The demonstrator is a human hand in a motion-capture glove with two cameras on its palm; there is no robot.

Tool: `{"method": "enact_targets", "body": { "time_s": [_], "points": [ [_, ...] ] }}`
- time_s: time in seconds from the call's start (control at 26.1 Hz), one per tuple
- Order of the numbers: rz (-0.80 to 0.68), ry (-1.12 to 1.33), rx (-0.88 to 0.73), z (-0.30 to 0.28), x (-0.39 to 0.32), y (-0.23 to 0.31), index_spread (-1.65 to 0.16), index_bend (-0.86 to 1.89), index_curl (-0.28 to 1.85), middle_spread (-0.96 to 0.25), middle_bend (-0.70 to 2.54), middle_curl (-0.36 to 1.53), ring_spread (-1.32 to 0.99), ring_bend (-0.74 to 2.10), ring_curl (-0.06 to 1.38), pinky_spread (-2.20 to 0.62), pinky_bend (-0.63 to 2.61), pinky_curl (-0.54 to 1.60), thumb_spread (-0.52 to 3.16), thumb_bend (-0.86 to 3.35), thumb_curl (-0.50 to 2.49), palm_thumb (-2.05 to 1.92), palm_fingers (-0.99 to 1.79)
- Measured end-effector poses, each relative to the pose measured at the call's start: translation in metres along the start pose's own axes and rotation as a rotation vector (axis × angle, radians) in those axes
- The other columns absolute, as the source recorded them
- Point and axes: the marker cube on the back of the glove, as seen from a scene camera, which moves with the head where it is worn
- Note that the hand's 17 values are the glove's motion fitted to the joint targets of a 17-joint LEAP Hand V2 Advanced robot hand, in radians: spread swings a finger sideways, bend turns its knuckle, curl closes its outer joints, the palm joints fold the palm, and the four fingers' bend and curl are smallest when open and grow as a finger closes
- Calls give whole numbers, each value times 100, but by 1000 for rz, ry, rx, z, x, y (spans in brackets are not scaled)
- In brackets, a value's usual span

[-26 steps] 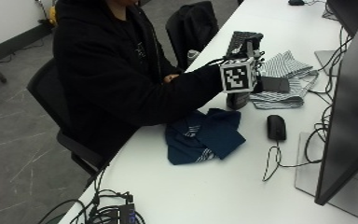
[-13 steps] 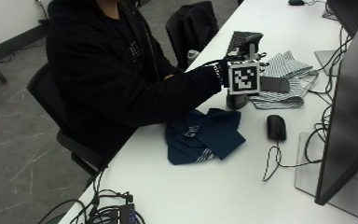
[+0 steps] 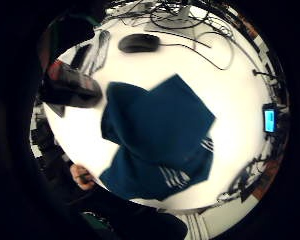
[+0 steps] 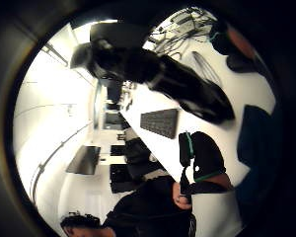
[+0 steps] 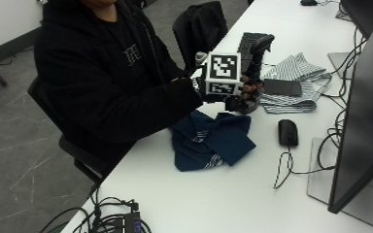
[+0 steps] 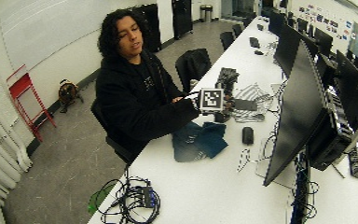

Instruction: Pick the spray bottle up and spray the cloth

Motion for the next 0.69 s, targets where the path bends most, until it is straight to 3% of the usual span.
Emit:
{"method": "enact_targets", "body": {
  "time_s": [0.15,0.27,0.46,0.69],
  "points": [
    [24,176,1,-12,7,4,-35,16,45,-6,26,41,-10,35,36,17,25,35,92,-3,65,73,50],
    [-22,242,-80,-11,8,53,-36,17,44,-5,24,40,-8,32,35,19,24,34,96,-3,62,72,50],
    [-91,310,-174,-14,6,102,-36,18,42,-3,20,38,-6,28,33,21,22,34,103,-3,58,70,50],
    [-105,312,-179,-6,-3,124,-37,18,41,-2,18,37,-5,26,33,22,20,33,108,-2,54,69,52]
  ]
}}
